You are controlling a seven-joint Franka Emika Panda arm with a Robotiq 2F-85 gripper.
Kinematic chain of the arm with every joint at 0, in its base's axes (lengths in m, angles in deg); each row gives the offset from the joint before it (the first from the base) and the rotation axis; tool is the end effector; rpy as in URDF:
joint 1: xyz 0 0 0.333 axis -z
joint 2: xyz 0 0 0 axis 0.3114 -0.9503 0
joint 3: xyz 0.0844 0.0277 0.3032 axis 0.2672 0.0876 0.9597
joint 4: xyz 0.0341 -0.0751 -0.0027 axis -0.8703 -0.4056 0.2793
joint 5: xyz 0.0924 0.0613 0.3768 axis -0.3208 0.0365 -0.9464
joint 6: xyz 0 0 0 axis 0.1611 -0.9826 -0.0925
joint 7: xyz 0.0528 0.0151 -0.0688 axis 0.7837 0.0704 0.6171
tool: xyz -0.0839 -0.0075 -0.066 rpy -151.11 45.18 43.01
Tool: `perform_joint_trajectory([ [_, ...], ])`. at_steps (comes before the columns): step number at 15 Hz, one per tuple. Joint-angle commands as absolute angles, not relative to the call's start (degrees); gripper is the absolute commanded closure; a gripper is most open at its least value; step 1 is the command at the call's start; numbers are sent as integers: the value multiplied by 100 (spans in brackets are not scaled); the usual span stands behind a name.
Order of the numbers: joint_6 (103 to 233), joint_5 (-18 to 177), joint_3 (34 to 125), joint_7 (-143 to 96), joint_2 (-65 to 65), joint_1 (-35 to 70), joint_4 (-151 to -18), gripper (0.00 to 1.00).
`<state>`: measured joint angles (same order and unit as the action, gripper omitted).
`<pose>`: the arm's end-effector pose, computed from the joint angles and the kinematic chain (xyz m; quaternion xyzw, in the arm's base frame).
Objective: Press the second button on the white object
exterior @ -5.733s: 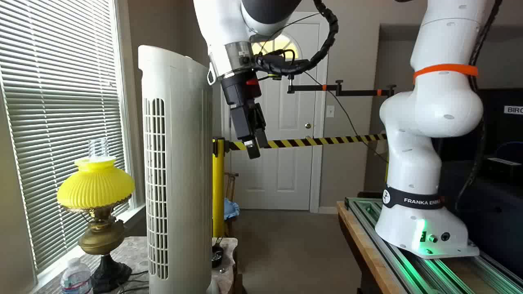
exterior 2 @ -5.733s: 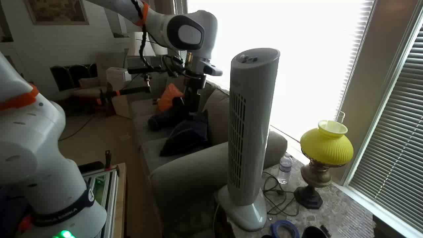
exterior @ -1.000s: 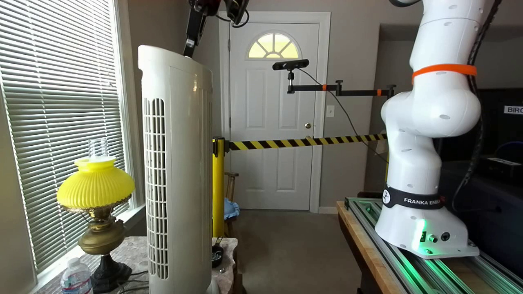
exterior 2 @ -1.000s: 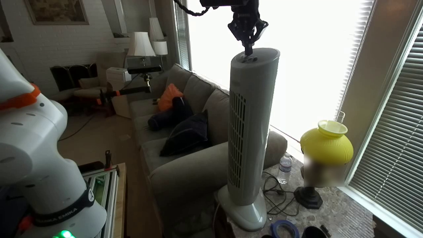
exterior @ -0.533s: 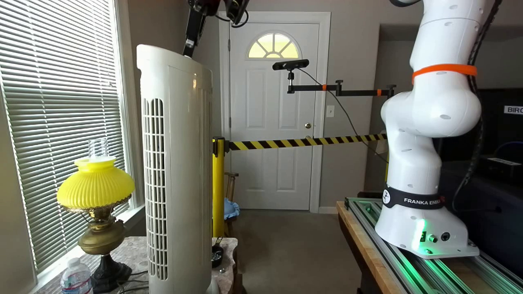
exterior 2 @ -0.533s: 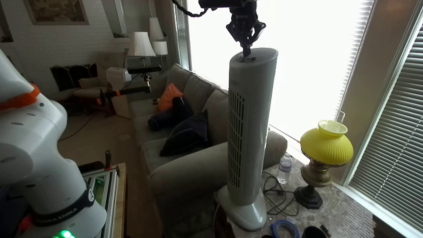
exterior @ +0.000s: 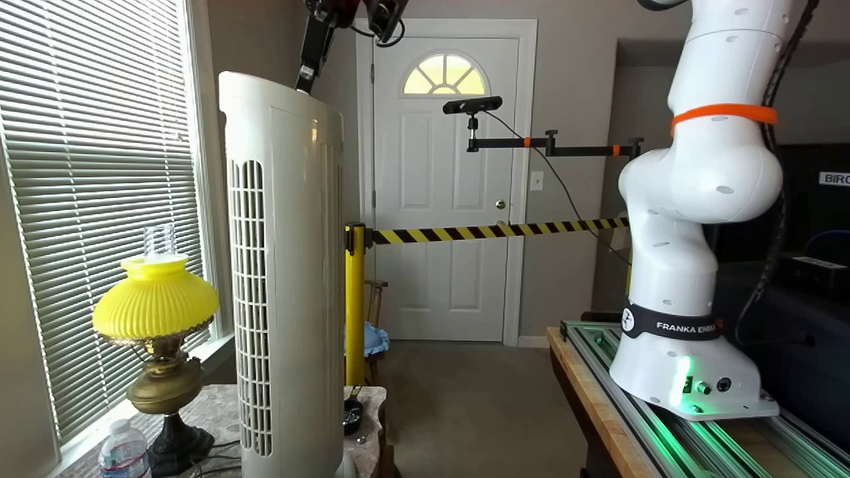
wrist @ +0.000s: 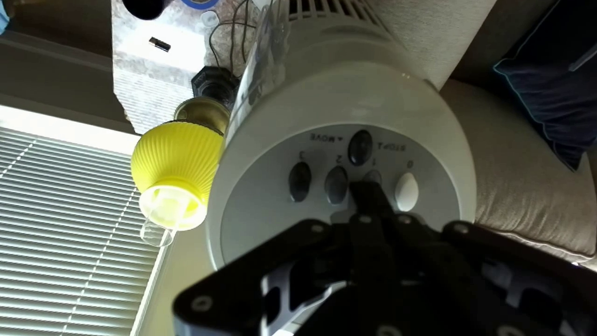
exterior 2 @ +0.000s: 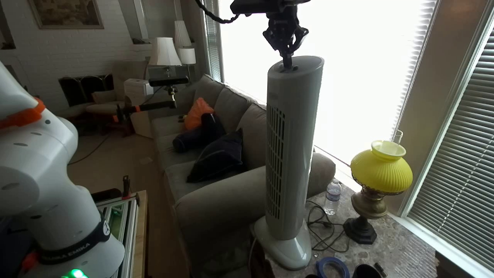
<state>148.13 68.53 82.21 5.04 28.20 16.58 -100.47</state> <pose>0.5235 0.0107 0.6246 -0.9668 -0.1888 -0.1681 0.0361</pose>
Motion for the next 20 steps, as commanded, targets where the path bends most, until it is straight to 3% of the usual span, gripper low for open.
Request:
perform_joint_trajectory([
  [1, 14883, 7062, 8264, 311, 3184, 1625, -10379, 100],
  [5, 14602, 7305, 8303, -46, 3544, 1655, -10274, 100],
  [6, 14387, 7387, 8327, -241, 3616, 1668, -10210, 92],
  [7, 14196, 7496, 8354, -393, 3729, 1681, -10217, 73],
  [13, 13079, 7297, 8325, -976, 4297, 1631, -10543, 29],
  [17, 13493, 7275, 8393, -1494, 4808, 1694, -11327, 0],
  [20, 13868, 7005, 8389, -1599, 5151, 1606, -11997, 0],
])
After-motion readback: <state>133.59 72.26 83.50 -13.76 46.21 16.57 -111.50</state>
